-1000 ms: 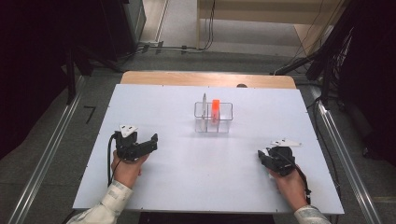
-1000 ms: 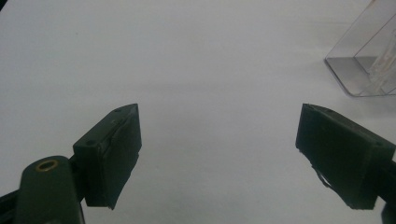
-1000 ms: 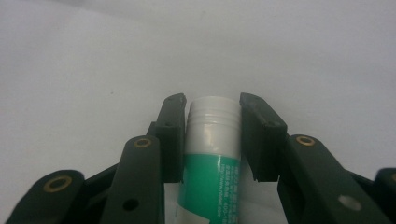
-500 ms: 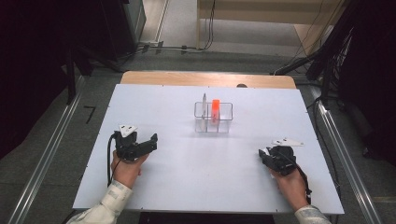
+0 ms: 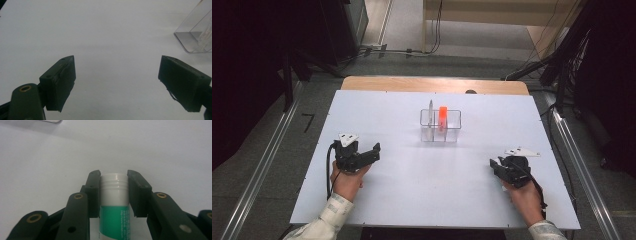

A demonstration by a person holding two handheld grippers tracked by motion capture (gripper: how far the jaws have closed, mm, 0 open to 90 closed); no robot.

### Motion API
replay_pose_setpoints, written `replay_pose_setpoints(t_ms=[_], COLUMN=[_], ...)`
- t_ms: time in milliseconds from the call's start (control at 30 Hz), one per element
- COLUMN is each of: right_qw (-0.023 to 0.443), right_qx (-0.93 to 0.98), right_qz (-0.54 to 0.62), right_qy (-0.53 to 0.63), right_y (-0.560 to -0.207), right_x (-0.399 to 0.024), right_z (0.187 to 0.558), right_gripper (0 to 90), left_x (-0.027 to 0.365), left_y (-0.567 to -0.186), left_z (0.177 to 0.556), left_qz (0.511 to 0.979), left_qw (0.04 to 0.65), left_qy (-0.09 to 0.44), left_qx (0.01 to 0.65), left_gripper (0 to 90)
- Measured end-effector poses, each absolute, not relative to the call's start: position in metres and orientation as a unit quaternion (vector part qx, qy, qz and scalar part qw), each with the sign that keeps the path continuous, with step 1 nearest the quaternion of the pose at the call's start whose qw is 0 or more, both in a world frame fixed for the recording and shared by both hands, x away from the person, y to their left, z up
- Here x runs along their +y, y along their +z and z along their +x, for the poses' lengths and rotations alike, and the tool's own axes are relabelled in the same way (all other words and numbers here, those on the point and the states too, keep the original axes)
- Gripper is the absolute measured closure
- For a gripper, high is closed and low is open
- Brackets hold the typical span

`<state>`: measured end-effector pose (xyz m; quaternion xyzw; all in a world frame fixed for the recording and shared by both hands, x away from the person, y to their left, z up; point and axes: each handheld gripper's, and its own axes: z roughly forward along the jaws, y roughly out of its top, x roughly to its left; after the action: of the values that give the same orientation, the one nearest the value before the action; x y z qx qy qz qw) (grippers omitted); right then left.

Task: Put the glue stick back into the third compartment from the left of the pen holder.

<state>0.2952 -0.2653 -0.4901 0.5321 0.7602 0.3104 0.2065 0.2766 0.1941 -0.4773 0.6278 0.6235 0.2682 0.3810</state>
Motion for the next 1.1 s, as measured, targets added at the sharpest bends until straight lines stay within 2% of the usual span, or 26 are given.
replay_pose_setpoints(t_ms=[600,1100], right_qw=[0.213,0.196], right_qx=[0.770,0.768], right_qz=[0.510,0.497], right_qy=[0.319,0.352], right_y=[-0.481,-0.463], right_x=[-0.260,-0.242], right_z=[0.289,0.299], right_gripper=[63.6,63.6], left_x=[0.194,0.195], left_y=[-0.477,-0.477], left_z=[0.277,0.277], left_qz=[0.628,0.627], left_qw=[0.381,0.382], left_qy=[0.267,0.266], left_qx=[0.624,0.624], left_gripper=[14.7,14.7])
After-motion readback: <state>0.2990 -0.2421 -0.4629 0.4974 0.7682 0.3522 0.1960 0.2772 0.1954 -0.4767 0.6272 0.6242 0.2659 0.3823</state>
